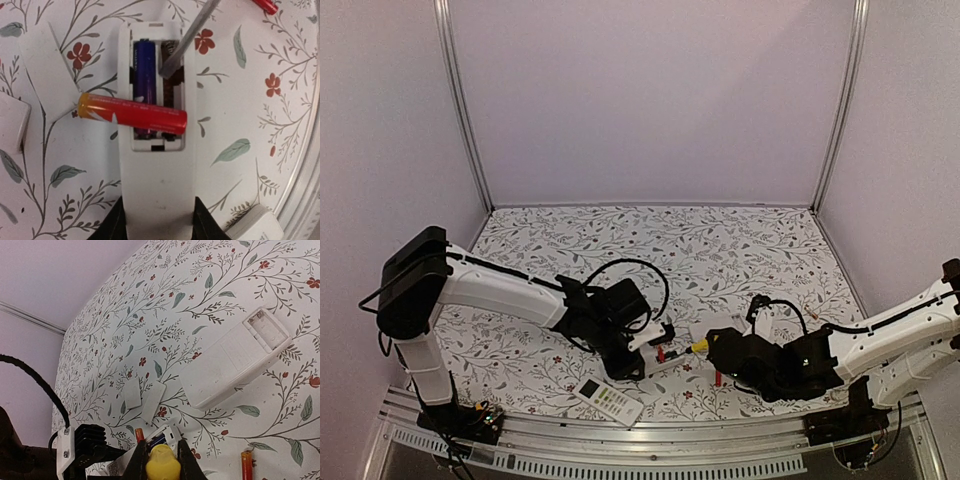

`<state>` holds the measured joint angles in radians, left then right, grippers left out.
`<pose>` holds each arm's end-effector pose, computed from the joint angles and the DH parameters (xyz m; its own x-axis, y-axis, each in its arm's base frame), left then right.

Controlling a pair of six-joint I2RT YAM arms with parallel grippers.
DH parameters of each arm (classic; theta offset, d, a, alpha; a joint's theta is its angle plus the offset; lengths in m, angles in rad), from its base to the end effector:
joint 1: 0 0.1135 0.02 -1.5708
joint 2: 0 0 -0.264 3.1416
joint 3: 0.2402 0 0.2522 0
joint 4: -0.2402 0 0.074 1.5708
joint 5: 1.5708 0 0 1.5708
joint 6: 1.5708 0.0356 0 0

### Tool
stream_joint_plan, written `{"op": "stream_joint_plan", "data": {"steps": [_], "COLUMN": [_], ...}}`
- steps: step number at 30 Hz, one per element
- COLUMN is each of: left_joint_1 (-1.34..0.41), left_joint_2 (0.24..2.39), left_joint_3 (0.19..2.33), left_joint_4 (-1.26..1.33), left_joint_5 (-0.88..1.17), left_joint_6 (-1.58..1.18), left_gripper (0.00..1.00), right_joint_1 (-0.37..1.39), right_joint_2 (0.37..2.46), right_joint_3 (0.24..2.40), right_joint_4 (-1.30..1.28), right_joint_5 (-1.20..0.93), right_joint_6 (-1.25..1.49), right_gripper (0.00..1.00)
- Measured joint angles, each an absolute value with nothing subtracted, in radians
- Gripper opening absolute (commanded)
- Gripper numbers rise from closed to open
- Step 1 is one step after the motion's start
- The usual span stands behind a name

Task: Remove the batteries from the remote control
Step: Remove the battery from the remote control without the battery cover.

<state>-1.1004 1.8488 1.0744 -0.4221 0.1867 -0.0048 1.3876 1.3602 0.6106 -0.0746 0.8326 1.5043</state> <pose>0.1525 -0.3144 0.1375 -0.4262 0.8278 -0.3648 0.9046 0.3888 -0.1745 0.0717 0.2425 0.1768 -0.5778 0.5672 -0.5869 0.0955 0.7611 0.6416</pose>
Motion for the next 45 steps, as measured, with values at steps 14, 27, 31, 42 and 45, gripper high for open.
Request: {"op": "stream_joint_plan", "data": {"steps": [14,27,31,42,45], "left_joint_1": [-1.203,-1.226,-1.226,-1.228,-1.228], "left_joint_2": [1.848,1.863,1.865,1.814,1.814], "left_joint_3": [1.068,1.076,1.080,1.011,1.009], "left_joint_4": [-0.401,-0.375,-0.375,-0.335,-0.335], "left_joint_5": [-0.064,-0.117,-0.116,-0.059,-0.045], "left_joint_6": [-0.001,0.012,0.014,0.086,0.099], "left_gripper": [0.21,0.21,0.21,0.22,0.22], "right_joint_1": [1.388,1.378,1.378,1.309,1.238], "right_joint_2": [1.358,1.282,1.272,1.083,1.006], "right_joint_3": [0.611,0.599,0.594,0.572,0.568], "right_joint_4": [-0.082,-0.071,-0.078,-0.126,-0.095], "right_joint_5": [0.850,0.933,0.942,0.783,0.638], "right_joint_6": [1.523,1.533,1.536,1.223,1.068], "right_gripper": [0.00,0.00,0.00,0.00,0.00]}}
